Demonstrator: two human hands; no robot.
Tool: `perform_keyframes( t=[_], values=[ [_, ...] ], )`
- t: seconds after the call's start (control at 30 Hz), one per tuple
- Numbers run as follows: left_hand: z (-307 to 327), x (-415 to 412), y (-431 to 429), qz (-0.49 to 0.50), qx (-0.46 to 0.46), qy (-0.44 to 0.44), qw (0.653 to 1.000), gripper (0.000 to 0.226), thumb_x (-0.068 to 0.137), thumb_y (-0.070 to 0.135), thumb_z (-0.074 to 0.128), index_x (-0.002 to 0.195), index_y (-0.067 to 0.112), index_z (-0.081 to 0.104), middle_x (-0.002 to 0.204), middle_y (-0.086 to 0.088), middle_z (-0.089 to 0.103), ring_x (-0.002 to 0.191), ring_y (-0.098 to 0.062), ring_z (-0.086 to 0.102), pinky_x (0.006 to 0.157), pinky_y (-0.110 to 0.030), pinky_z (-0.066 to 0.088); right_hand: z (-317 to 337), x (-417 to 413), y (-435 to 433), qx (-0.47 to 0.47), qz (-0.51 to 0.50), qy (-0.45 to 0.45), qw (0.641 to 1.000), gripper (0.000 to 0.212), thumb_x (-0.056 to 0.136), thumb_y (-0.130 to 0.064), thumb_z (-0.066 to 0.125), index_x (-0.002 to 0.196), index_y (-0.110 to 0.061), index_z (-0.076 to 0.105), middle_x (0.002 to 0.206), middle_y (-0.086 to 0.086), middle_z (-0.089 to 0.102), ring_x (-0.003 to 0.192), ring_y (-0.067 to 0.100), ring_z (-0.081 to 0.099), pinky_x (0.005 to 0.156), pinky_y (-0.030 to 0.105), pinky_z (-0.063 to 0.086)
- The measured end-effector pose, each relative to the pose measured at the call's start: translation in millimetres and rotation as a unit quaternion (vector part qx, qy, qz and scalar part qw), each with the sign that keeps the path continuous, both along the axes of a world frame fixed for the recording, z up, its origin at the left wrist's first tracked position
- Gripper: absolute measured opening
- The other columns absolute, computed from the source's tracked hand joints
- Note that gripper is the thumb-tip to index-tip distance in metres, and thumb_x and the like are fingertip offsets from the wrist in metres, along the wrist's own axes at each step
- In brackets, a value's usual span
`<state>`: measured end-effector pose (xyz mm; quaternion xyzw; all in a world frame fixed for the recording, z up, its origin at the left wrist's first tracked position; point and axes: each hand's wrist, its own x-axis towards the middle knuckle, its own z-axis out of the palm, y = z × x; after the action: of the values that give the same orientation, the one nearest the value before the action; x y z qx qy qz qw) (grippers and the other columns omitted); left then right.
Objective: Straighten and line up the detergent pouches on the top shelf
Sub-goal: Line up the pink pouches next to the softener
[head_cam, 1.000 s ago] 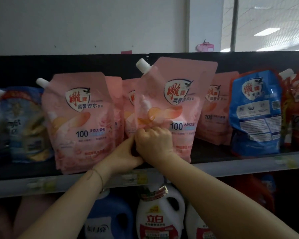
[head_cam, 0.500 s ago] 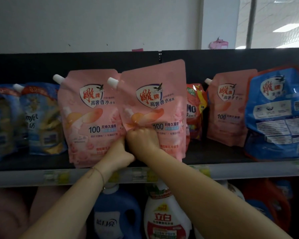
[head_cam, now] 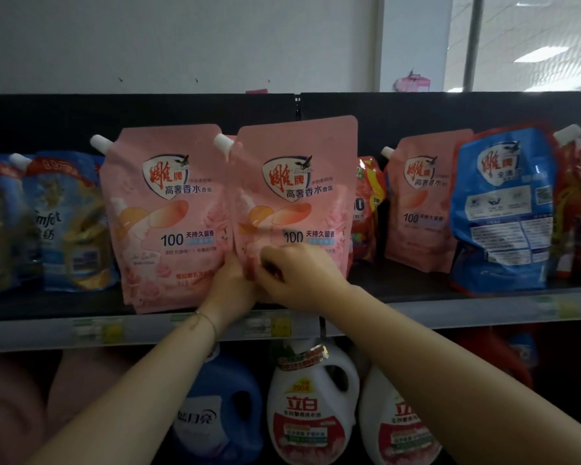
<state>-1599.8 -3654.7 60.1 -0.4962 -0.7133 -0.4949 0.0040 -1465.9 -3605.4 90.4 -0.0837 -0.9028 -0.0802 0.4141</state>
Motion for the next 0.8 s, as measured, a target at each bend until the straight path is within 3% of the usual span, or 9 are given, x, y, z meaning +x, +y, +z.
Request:
perform_keyframes(
  t=[0.1, 0.17, 0.23, 0.33, 0.4, 0.5, 0.63, 0.7, 0.8],
  values=[
    [-3, 6, -9, -0.041, 0.059, -0.072, 0.995, 0.064, 0.062, 0.032, 0.085, 0.111, 0.01, 0.051, 0.099, 0.001, 0.063, 0.09, -0.016, 0.063, 0.064, -0.018, 0.045, -6, 22, 10, 0.03, -0.037, 0.075, 0.996, 0.031, 0.085, -0.027, 0.049, 0.056, -0.024, 0.038, 0.049, -0.012, 0.036, 0.04, 0.01, 0.034, 0.039, 0.017, 0.02],
    [-9, 9, -13, -0.01, 0.1, -0.057, 0.993, 0.084, 0.053, 0.046, 0.089, 0.117, 0.016, 0.044, 0.112, 0.003, 0.055, 0.099, -0.011, 0.055, 0.076, -0.022, 0.047, -8, 34, 18, 0.001, -0.084, 0.138, 0.987, 0.033, 0.086, -0.03, 0.044, 0.055, -0.021, 0.043, 0.045, -0.01, 0.038, 0.038, 0.011, 0.034, 0.04, 0.017, 0.024],
    [-12, 13, -15, 0.035, 0.147, 0.046, 0.987, 0.094, 0.052, 0.055, 0.085, 0.123, 0.015, 0.039, 0.12, 0.002, 0.042, 0.111, -0.011, 0.041, 0.093, -0.029, 0.041, -6, 45, 28, -0.085, -0.105, 0.187, 0.973, 0.034, 0.092, -0.027, 0.044, 0.06, -0.016, 0.05, 0.048, -0.005, 0.045, 0.04, 0.012, 0.039, 0.043, 0.02, 0.029],
    [-12, 17, -11, 0.018, 0.223, 0.238, 0.945, 0.078, 0.074, 0.059, 0.067, 0.128, 0.012, 0.036, 0.133, -0.007, 0.041, 0.122, -0.013, 0.036, 0.104, -0.036, 0.035, -2, 57, 48, -0.272, -0.138, 0.25, 0.919, 0.023, 0.096, -0.025, 0.045, 0.076, -0.016, 0.051, 0.063, -0.003, 0.054, 0.055, 0.014, 0.05, 0.05, 0.026, 0.035],
    [-13, 22, -3, -0.003, 0.217, 0.314, 0.924, 0.073, 0.083, 0.055, 0.057, 0.137, 0.013, 0.03, 0.148, -0.01, 0.03, 0.139, -0.021, 0.027, 0.113, -0.044, 0.027, -3, 58, 65, -0.372, -0.166, 0.217, 0.887, 0.018, 0.098, -0.033, 0.042, 0.091, -0.017, 0.049, 0.079, -0.001, 0.059, 0.07, 0.018, 0.057, 0.059, 0.032, 0.044],
    [-14, 40, 10, -0.024, 0.161, 0.371, 0.914, 0.077, 0.086, 0.061, 0.045, 0.148, 0.029, 0.014, 0.159, -0.002, 0.005, 0.147, -0.023, 0.001, 0.114, -0.057, 0.015, -10, 57, 85, -0.473, -0.113, 0.118, 0.866, 0.027, 0.099, -0.042, 0.04, 0.106, -0.016, 0.042, 0.1, 0.005, 0.061, 0.087, 0.022, 0.061, 0.079, 0.046, 0.053],
    [-10, 57, 24, -0.016, 0.053, 0.409, 0.911, 0.082, 0.079, 0.075, 0.032, 0.145, 0.05, -0.009, 0.157, 0.011, -0.022, 0.144, -0.017, -0.024, 0.109, -0.062, 0.001, -15, 58, 101, -0.315, -0.145, 0.013, 0.938, 0.023, 0.098, -0.034, 0.043, 0.118, -0.023, 0.04, 0.096, 0.004, 0.065, 0.081, 0.022, 0.063, 0.07, 0.045, 0.054],
    [-7, 62, 30, 0.016, 0.01, 0.399, 0.917, 0.081, 0.076, 0.079, 0.026, 0.141, 0.054, -0.015, 0.152, 0.014, -0.033, 0.14, -0.016, -0.033, 0.106, -0.06, -0.007, -11, 54, 105, -0.243, -0.177, 0.016, 0.954, 0.029, 0.099, -0.032, 0.039, 0.127, -0.027, 0.045, 0.094, 0.003, 0.068, 0.077, 0.023, 0.063, 0.068, 0.042, 0.054],
    [-3, 65, 34, 0.052, -0.031, 0.38, 0.923, 0.078, 0.084, 0.072, 0.033, 0.136, 0.058, -0.023, 0.146, 0.016, -0.042, 0.141, -0.019, -0.029, 0.109, -0.063, 0.004, -4, 57, 116, -0.226, -0.199, 0.029, 0.953, 0.029, 0.099, -0.032, 0.04, 0.121, -0.028, 0.059, 0.096, 0.004, 0.07, 0.078, 0.024, 0.064, 0.069, 0.038, 0.053]
  ],
)
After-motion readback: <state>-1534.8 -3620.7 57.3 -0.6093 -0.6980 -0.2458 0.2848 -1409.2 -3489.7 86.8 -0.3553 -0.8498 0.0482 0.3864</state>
